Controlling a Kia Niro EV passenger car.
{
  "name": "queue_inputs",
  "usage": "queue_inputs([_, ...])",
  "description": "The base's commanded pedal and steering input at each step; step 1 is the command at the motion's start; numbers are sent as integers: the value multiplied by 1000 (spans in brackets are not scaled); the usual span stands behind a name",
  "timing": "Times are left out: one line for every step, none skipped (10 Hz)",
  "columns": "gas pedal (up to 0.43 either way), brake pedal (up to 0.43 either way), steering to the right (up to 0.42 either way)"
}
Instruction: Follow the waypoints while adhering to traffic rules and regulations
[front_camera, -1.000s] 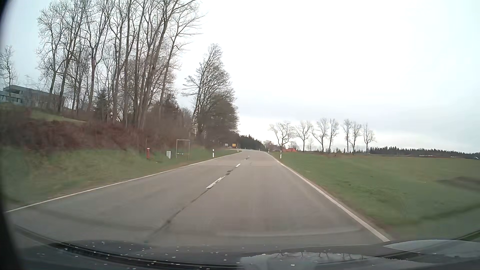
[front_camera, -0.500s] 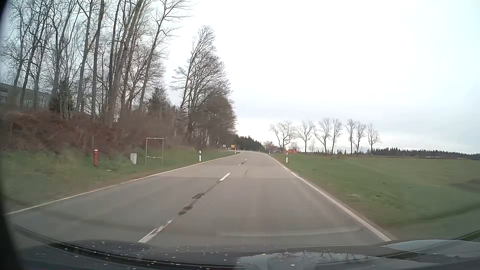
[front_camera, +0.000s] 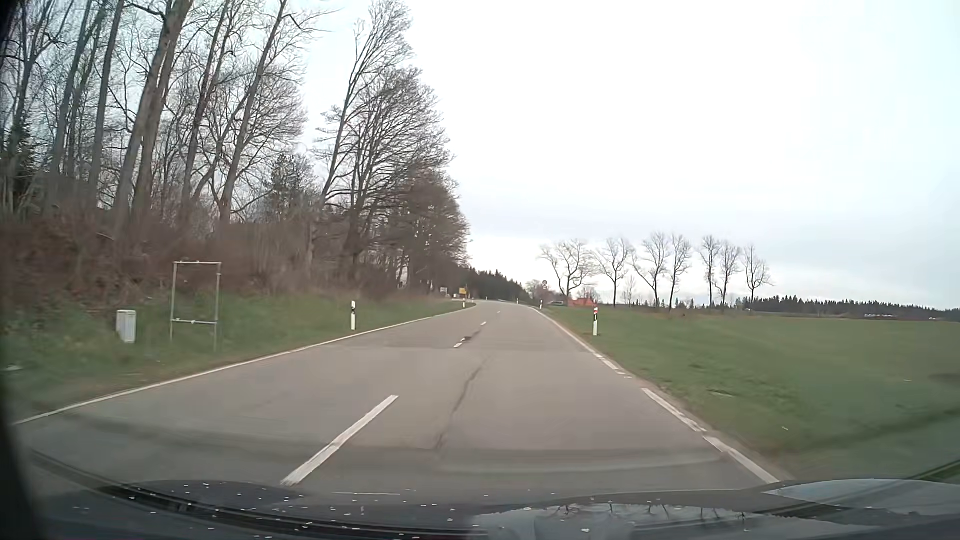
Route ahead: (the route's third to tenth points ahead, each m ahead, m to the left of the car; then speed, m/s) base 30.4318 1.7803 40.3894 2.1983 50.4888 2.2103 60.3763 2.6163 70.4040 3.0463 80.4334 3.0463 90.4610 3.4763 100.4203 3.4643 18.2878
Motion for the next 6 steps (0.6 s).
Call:
queue_inputs([197, 0, 2])
queue_inputs([197, 0, 2])
queue_inputs([197, 0, 2])
queue_inputs([197, 0, 1])
queue_inputs([197, 0, 1])
queue_inputs([209, 0, 1])
